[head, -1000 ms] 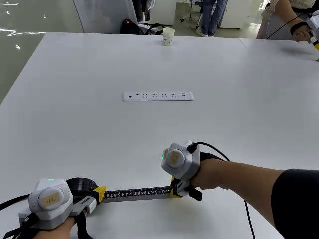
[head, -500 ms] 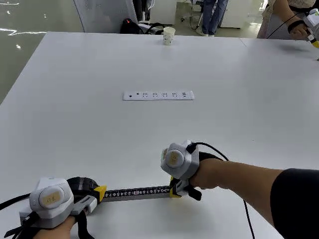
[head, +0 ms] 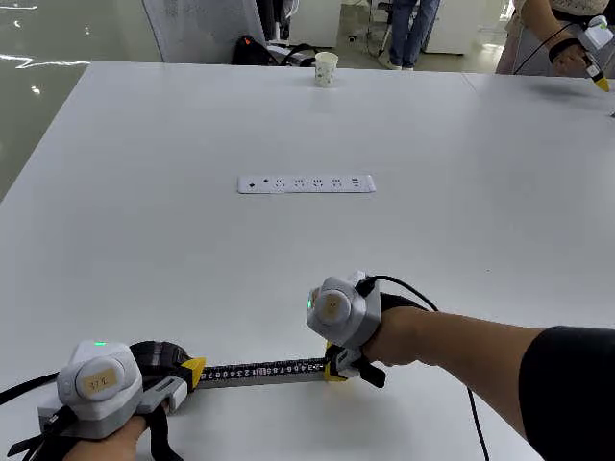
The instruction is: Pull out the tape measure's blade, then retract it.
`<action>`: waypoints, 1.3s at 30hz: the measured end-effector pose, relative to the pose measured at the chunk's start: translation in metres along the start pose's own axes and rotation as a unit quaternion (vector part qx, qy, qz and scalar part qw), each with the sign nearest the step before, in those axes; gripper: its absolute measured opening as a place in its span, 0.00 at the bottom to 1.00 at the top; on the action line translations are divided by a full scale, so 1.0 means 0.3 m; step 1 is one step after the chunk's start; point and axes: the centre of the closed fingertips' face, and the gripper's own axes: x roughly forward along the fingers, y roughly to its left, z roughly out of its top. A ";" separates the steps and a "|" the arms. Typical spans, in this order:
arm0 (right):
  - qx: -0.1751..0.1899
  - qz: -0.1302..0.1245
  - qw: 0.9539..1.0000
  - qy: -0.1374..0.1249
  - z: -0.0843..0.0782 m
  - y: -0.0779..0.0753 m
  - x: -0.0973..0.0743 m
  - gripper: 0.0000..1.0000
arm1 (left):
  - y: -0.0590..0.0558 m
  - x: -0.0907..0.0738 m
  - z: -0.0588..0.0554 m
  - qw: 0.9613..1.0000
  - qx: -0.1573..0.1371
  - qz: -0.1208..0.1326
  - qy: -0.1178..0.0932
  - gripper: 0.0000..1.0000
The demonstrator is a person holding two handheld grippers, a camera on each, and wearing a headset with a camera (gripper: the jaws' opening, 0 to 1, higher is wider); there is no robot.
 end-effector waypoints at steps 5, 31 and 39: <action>0.001 0.000 1.000 -0.002 0.004 0.002 0.000 0.11 | -0.002 -0.002 0.001 1.000 0.001 0.001 0.004 0.63; 0.000 0.003 1.000 -0.002 0.024 0.006 0.007 0.11 | 0.000 -0.001 -0.005 1.000 0.000 -0.002 0.012 0.63; 0.001 0.003 1.000 -0.002 0.033 0.009 0.009 0.11 | 0.000 -0.002 -0.005 1.000 -0.001 -0.003 0.013 0.63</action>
